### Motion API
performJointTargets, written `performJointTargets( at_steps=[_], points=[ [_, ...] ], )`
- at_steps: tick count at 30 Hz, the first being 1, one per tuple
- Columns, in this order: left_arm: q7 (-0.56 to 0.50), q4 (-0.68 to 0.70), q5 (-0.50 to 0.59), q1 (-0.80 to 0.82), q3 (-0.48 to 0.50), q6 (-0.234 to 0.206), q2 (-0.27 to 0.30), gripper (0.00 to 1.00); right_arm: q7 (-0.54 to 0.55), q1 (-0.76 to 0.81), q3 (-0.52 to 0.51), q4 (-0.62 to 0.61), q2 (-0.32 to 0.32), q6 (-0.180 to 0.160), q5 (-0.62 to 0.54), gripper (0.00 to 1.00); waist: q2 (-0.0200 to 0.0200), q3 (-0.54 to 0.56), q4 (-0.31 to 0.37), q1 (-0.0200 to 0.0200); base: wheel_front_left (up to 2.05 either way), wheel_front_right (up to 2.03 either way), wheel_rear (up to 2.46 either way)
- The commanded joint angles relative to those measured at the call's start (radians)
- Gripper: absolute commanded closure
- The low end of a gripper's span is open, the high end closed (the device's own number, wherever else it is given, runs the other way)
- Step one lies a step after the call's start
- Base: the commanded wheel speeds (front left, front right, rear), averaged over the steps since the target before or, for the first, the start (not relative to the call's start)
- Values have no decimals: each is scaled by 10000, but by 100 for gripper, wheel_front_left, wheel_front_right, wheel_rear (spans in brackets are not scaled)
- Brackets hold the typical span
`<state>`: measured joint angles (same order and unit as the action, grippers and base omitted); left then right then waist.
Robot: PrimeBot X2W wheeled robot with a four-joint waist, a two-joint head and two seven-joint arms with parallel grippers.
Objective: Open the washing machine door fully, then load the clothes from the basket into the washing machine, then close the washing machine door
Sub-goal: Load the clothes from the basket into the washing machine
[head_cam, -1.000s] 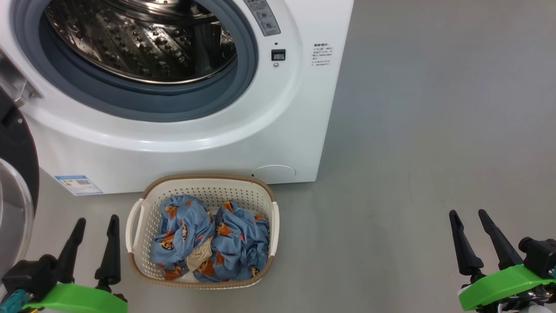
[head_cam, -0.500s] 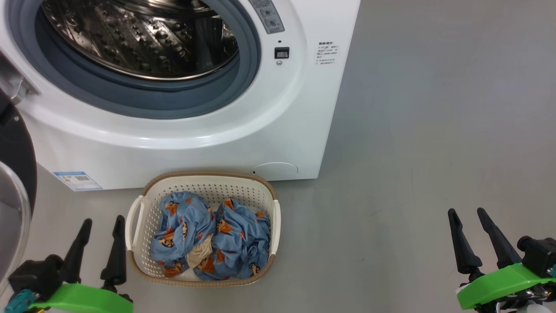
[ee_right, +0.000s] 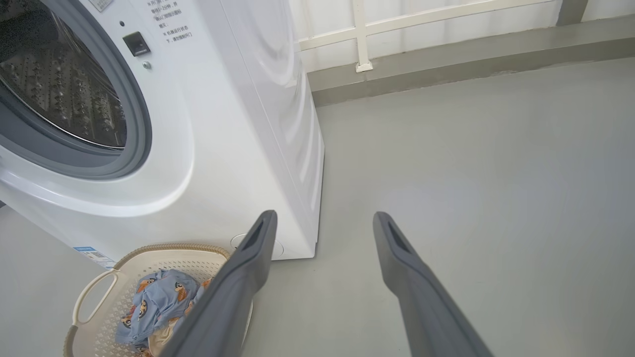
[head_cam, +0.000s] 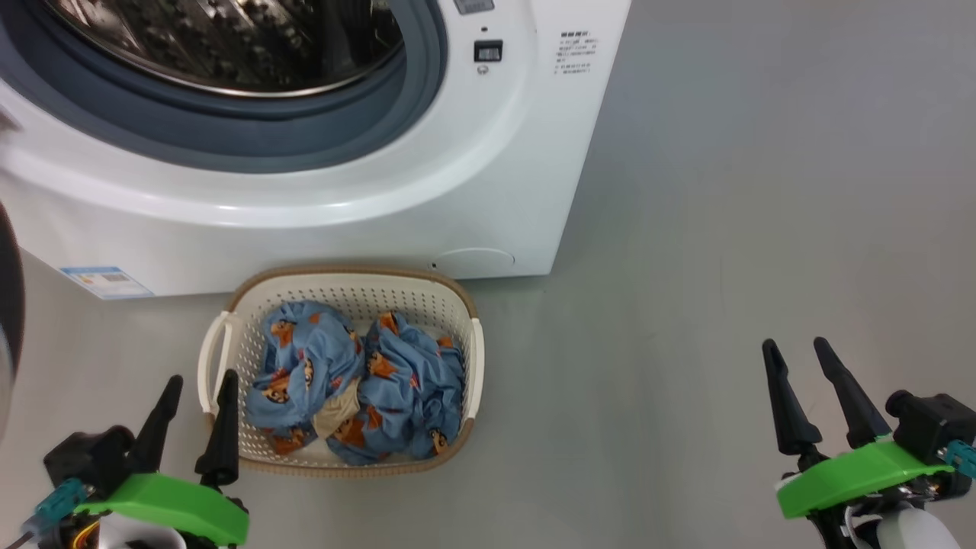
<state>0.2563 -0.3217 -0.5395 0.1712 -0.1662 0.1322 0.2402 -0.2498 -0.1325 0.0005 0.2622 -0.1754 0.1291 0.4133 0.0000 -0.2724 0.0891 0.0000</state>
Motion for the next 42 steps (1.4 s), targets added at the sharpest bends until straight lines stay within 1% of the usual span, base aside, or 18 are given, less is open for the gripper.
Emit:
performJointTargets(
  at_steps=[1,8,14,24,31,34,35,42],
  points=[
    [55,80,-134,381,275,-15,314,0,-120,-291,284,-281,-21,16,-157,0,0,-344,103,0,0,0,0],
    [55,-983,-265,1163,-303,-15,598,0,-120,-709,372,-448,411,16,-302,0,0,-1457,392,0,0,0,0],
    [55,-2063,-584,2154,-918,-15,925,0,-120,-1247,500,-503,735,16,-374,0,0,-2496,656,0,0,0,0],
    [55,-4082,-1505,4180,-2849,-15,1499,0,-120,-2138,774,-743,1080,16,-514,0,0,-3959,929,0,0,0,0],
    [55,-5436,-2165,5649,-4177,-15,1892,0,-120,-2627,1066,-1040,1199,16,-564,0,0,-4891,1255,0,0,0,0],
    [28,-5827,-2506,6169,-4814,-15,2051,0,-120,-2743,1111,-1106,1226,16,-561,0,0,-5151,1393,0,0,0,0],
    [28,-5827,-2506,6169,-4814,-15,2051,0,-120,-2743,1111,-1106,1226,16,-561,0,0,-5151,1393,0,0,0,0],
    [-253,-6582,-3255,7302,-5946,-15,2392,0,-120,-2881,1220,-1296,1247,16,-388,0,0,-5566,1600,0,0,0,0]
  ],
)
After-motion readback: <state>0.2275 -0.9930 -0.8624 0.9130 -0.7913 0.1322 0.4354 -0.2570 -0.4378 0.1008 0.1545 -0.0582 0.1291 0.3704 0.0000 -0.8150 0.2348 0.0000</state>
